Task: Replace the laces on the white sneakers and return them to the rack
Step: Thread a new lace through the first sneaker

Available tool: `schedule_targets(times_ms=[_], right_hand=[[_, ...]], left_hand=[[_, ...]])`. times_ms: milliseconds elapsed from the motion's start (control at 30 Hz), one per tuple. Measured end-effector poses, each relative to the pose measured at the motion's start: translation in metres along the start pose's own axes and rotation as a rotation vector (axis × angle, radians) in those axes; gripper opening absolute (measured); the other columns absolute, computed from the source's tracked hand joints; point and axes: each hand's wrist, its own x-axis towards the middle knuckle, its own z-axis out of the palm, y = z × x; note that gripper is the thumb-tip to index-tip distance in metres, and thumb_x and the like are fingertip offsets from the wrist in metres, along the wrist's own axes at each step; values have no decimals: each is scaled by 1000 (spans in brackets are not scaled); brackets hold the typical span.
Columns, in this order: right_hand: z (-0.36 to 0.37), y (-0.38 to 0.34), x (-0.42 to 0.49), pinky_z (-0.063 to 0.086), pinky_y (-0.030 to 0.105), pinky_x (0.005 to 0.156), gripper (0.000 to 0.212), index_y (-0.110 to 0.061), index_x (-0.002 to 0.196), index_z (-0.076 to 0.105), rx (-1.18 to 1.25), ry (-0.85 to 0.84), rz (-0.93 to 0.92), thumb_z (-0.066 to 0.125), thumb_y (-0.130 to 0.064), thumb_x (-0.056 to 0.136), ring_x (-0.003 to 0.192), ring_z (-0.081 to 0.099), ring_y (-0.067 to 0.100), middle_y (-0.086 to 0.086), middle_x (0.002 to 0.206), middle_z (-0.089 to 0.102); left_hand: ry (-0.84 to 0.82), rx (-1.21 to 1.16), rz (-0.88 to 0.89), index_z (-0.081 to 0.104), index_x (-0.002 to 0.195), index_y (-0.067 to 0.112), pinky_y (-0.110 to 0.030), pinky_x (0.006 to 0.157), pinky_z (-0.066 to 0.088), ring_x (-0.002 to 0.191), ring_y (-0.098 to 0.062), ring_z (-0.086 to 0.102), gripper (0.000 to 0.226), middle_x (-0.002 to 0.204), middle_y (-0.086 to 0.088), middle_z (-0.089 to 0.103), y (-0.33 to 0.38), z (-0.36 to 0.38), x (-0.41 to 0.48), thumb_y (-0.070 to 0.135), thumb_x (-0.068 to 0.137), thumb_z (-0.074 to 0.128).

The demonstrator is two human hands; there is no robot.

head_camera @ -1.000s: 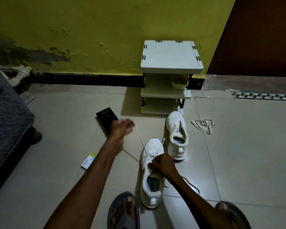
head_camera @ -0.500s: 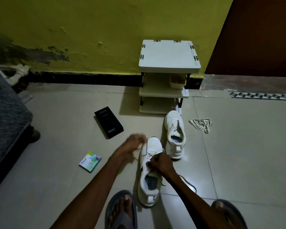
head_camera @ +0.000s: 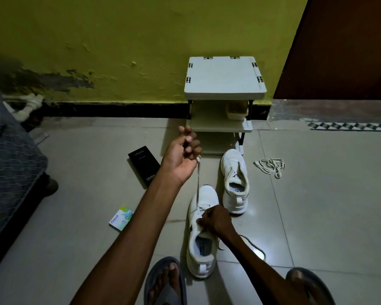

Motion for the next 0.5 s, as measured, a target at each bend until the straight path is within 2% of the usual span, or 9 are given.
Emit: schedule_targets(times_ms=[100, 167, 200, 267, 333, 400, 433, 467, 500], right_hand=[[-5, -2, 0, 26, 23, 48, 47, -15, 45, 43, 24, -39, 31, 76, -24, 77, 46, 35, 8, -2, 46, 40], [-9, -1, -2, 33, 27, 53, 38, -6, 55, 59, 43, -66, 47, 74, -31, 80, 53, 47, 11, 10, 53, 54], [-12, -1, -4, 37, 26, 54, 36, -6, 59, 64, 74, -72, 51, 73, -32, 81, 54, 51, 11, 12, 56, 59], [-19, -3, -9, 43, 24, 58, 28, -12, 61, 68, 164, -75, 61, 71, -27, 84, 53, 54, 9, 5, 57, 63], [-25, -1, -11, 48, 30, 63, 22, -17, 64, 71, 221, -58, 70, 67, -19, 86, 53, 55, 7, -4, 57, 63], [-27, -1, -14, 54, 35, 66, 15, -17, 70, 74, 258, -30, 103, 67, -16, 84, 55, 58, 8, -5, 60, 66], [-27, -3, -16, 55, 34, 67, 7, -16, 75, 75, 241, -9, 110, 72, -20, 81, 57, 60, 8, -4, 62, 67], [-25, -6, -20, 54, 31, 65, 12, -16, 82, 73, 193, 24, 105, 77, -26, 76, 60, 61, 7, -4, 66, 68], [-23, -8, -23, 50, 26, 60, 28, -16, 90, 68, 133, 60, 109, 82, -31, 69, 65, 61, 9, -5, 70, 66]], left_hand=[[4, 691, 22, 62, 101, 11, -16, 50, 43, 56, -5, 53, 30, 74, 1, 59, 0, -9, 0, 11, 106, 33], [-8, 1283, 50, 64, 98, 7, -29, 64, 56, 68, -16, 66, 29, 81, -9, 68, -4, -21, 2, 4, 102, 36], [-8, 1570, 68, 64, 96, 6, -35, 71, 57, 74, -23, 68, 23, 84, -13, 69, -7, -29, 3, 2, 97, 41], [24, 2024, 80, 53, 107, 5, -38, 71, 52, 84, -33, 67, 19, 93, -16, 68, -18, -43, 0, 1, 89, 49], [36, 2098, 57, 36, 120, 5, -42, 72, 54, 86, -34, 66, 37, 98, -17, 66, -33, -60, 1, -1, 86, 51], [70, 2116, 70, 30, 123, 5, -46, 72, 57, 83, -33, 67, 43, 98, -17, 67, -39, -77, 6, -1, 86, 52], [86, 2168, 92, 32, 120, 3, -46, 72, 58, 83, -33, 68, 38, 98, -18, 67, -38, -85, 9, 2, 88, 52], [116, 2198, 64, 37, 114, 2, -47, 74, 58, 84, -35, 68, 27, 99, -20, 67, -37, -93, 9, 7, 91, 50], [146, 2149, 58, 45, 105, 5, -47, 77, 58, 87, -37, 68, 17, 100, -21, 68, -34, -97, 8, 18, 95, 46]])
